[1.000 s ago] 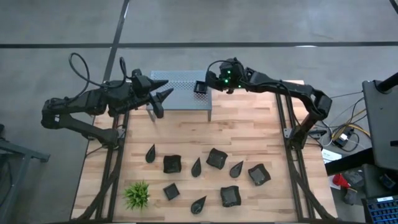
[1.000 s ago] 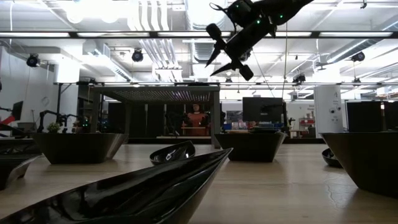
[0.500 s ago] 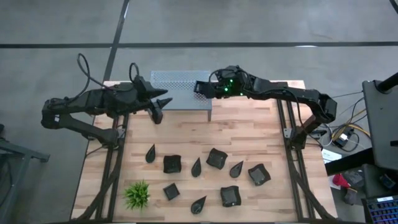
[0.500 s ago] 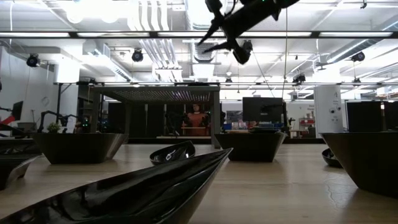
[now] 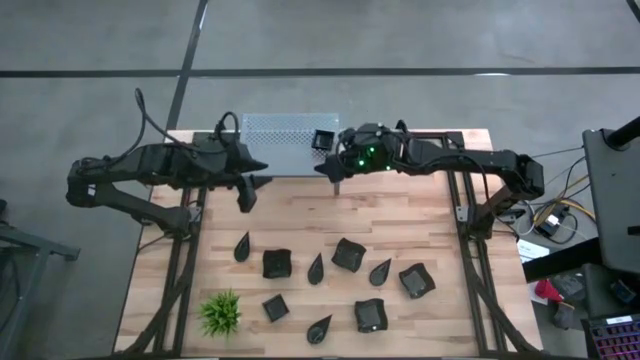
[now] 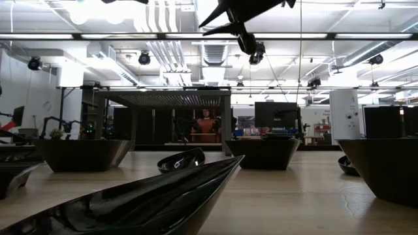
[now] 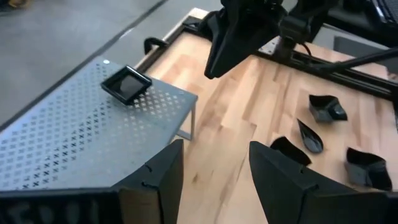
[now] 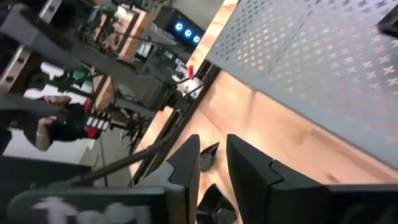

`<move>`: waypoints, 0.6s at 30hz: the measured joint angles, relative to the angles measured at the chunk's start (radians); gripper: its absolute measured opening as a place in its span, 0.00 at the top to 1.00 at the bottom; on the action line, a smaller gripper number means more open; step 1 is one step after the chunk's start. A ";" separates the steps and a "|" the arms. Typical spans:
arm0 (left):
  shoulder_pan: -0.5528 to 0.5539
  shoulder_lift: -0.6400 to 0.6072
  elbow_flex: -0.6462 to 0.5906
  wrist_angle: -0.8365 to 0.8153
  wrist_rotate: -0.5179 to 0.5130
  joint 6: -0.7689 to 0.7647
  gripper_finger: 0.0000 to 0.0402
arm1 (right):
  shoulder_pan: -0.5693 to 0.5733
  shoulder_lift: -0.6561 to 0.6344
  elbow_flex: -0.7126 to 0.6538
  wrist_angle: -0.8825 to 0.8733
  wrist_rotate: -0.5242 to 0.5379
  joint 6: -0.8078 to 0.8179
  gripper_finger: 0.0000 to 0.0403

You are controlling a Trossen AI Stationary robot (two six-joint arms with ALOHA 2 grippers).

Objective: Pick & Place Mini shaped plates
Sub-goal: Put the right drop-shaped plate on the middle shelf

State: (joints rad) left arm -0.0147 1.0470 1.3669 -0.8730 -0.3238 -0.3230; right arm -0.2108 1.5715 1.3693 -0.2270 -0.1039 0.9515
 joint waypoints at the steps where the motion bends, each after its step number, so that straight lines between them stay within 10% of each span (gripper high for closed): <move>1: 0.000 0.000 -0.002 0.000 0.005 0.000 0.57 | 0.007 0.000 0.000 -0.001 -0.003 -0.006 0.81; 18: 0.000 0.001 -0.102 0.000 0.137 -0.072 0.57 | 0.144 -0.008 0.001 -0.061 -0.237 -0.028 0.83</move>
State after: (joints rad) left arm -0.0143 1.0481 1.2654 -0.8726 -0.1868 -0.3950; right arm -0.0669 1.5635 1.3701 -0.2883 -0.3405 0.9234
